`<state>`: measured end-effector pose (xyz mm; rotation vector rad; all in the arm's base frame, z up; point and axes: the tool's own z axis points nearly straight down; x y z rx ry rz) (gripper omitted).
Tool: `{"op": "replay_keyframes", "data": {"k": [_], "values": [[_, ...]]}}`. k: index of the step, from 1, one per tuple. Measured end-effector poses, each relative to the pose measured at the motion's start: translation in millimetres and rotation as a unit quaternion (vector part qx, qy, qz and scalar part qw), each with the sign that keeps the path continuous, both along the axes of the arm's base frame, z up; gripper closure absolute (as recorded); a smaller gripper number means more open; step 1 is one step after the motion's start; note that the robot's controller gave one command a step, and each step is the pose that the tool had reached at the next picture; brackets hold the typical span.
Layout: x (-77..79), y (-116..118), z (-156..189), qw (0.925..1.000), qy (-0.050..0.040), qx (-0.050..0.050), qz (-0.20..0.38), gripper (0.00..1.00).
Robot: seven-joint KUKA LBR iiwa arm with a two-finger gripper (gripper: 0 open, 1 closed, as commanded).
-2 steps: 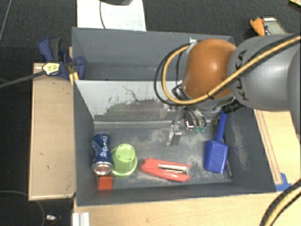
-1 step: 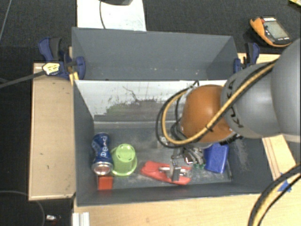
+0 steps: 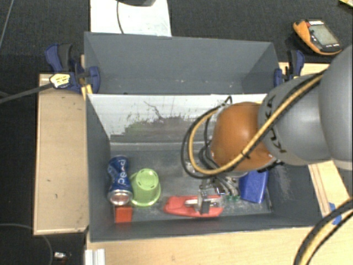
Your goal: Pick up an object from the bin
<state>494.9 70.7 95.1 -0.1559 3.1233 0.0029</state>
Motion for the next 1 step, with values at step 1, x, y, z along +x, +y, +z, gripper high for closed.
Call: {"op": "replay_keyframes", "data": {"k": [1], "values": [[20.6,85.9,3.8,0.9942,0.0041,-0.002,0.107,0.00]]}}
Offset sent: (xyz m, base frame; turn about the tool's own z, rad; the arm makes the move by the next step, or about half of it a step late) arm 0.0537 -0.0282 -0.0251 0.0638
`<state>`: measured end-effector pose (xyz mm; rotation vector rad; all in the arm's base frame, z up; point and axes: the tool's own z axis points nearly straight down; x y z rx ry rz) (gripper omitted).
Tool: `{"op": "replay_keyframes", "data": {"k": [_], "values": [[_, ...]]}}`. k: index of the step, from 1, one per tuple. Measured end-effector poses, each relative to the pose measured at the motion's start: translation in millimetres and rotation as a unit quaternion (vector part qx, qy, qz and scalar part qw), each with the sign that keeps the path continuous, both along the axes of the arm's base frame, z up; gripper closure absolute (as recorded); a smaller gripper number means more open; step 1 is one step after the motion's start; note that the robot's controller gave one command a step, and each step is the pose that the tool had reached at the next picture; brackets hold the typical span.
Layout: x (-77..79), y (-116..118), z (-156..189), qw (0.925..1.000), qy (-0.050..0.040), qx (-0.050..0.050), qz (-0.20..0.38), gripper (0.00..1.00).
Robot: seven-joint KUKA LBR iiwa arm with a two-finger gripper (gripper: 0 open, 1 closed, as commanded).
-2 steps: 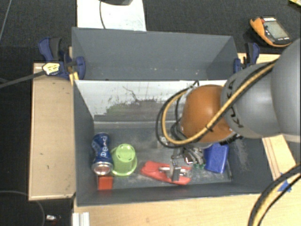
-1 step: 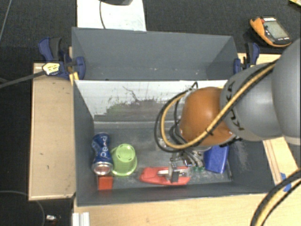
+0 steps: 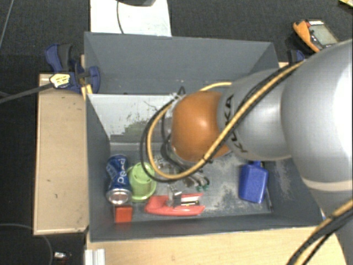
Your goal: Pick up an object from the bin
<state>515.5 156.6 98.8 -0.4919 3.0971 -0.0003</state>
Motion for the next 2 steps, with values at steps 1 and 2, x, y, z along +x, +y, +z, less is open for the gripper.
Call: {"op": "replay_keyframes", "data": {"k": [1,2], "values": [[19.3,-48,-15,0.9988,-0.0022,0.002,-0.048,0.00],[79.4,51,-16,0.9978,-0.0038,-0.031,0.058,1.00]]}}
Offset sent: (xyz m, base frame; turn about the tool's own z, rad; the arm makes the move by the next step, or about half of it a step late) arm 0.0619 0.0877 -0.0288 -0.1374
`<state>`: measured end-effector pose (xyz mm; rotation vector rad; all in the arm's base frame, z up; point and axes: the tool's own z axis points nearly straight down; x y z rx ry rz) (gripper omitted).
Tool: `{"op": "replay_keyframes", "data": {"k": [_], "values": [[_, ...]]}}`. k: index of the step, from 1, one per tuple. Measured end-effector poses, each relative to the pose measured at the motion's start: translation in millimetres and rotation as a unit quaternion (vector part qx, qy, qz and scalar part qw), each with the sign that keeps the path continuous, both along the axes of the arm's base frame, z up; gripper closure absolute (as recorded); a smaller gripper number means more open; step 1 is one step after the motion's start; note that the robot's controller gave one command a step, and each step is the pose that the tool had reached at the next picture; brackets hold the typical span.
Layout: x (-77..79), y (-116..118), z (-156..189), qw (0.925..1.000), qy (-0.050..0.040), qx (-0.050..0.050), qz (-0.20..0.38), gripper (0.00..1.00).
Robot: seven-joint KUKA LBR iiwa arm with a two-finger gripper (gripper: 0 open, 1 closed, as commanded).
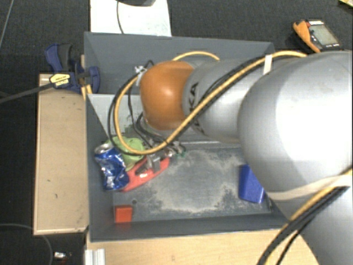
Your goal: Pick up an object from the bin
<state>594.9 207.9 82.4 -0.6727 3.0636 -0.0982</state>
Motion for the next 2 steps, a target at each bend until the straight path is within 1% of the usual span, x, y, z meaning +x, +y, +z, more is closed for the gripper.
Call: {"op": "replay_keyframes", "data": {"k": [1,2], "values": [[-0.3,-0.7,0.0,1.0000,-0.0004,0.002,-0.003,1.00],[-6.9,-5.4,0.7,0.9999,-0.0072,0.013,0.000,1.00]]}}
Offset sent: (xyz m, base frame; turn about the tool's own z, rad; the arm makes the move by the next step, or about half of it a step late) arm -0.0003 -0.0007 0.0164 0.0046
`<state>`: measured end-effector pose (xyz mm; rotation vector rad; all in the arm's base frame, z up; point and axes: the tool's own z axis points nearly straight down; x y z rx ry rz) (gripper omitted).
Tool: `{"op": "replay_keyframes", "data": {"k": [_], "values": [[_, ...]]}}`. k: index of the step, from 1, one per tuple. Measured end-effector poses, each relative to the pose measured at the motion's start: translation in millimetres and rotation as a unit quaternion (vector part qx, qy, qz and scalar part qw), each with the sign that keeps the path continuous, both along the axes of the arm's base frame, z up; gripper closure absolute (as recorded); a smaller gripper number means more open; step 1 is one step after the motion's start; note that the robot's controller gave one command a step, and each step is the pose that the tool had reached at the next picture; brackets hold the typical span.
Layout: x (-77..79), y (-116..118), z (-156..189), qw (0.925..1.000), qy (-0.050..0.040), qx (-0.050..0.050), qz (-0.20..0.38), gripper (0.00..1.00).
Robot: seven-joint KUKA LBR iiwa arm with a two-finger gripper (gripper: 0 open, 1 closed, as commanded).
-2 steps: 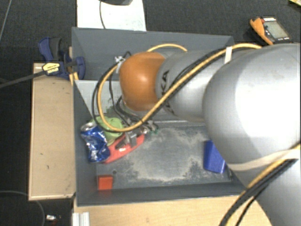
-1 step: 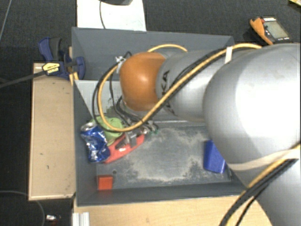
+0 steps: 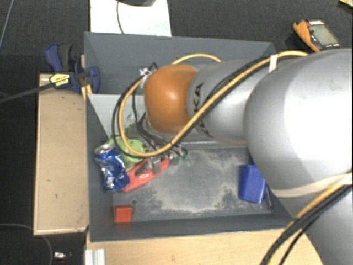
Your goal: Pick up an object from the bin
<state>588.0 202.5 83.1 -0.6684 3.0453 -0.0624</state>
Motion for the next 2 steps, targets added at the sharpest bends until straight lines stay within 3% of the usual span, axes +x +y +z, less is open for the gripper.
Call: {"op": "replay_keyframes", "data": {"k": [1,2], "values": [[-8.3,4,17,1.0000,0.0066,0.006,0.001,1.00],[-6.6,1,42,1.0000,0.0019,0.007,-0.001,1.00]]}}
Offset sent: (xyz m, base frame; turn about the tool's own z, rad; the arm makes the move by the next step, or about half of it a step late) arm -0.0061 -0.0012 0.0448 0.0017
